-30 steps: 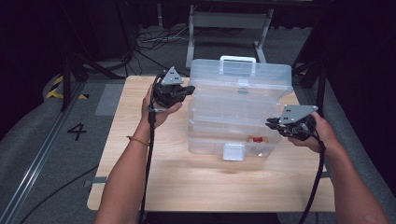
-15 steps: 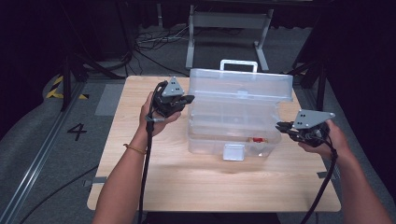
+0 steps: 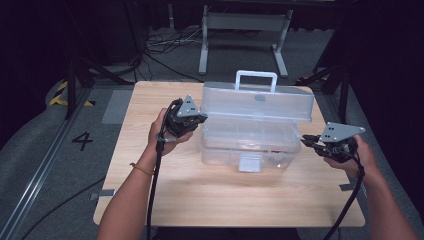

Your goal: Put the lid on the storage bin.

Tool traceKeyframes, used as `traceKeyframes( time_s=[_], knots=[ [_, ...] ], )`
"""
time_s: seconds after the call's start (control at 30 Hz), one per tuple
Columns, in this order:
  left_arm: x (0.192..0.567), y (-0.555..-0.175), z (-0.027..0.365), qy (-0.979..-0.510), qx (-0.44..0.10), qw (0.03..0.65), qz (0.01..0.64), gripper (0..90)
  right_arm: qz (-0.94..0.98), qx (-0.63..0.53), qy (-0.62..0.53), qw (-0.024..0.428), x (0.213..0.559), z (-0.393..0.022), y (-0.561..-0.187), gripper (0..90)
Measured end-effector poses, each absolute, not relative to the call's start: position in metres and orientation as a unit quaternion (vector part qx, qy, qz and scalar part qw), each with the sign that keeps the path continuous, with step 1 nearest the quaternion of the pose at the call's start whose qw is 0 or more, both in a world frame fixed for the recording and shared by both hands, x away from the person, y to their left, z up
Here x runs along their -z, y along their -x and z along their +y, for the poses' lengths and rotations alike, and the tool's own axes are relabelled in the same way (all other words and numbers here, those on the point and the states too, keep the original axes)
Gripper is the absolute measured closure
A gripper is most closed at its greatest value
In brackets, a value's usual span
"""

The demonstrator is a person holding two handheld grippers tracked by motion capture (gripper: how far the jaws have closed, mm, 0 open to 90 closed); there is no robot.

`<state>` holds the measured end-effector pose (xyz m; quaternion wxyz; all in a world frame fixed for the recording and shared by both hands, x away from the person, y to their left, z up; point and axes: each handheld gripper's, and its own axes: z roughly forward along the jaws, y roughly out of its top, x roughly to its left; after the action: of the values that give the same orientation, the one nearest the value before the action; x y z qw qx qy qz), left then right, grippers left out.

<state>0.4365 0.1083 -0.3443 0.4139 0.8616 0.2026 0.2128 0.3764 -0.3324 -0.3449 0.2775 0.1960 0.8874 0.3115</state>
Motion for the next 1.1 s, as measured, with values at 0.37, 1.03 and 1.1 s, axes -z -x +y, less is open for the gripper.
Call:
traceKeyframes(
  time_s=[0.37, 1.03, 1.1],
  knots=[
    [0.359, -0.429, 0.113, -0.87, -0.206, 0.398, 0.206, 90.0, 0.886, -0.31, -0.216, 0.269, 0.356, -0.337, -0.379, 81.1],
    [0.371, -0.422, 0.112, -0.882, -0.206, 0.372, 0.202, 90.0, 0.877, -0.314, -0.253, 0.262, 0.372, -0.348, -0.379, 70.1],
    [0.372, -0.422, 0.112, -0.882, -0.205, 0.373, 0.203, 90.0, 0.876, -0.316, -0.256, 0.261, 0.373, -0.349, -0.379, 69.0]
  ],
)
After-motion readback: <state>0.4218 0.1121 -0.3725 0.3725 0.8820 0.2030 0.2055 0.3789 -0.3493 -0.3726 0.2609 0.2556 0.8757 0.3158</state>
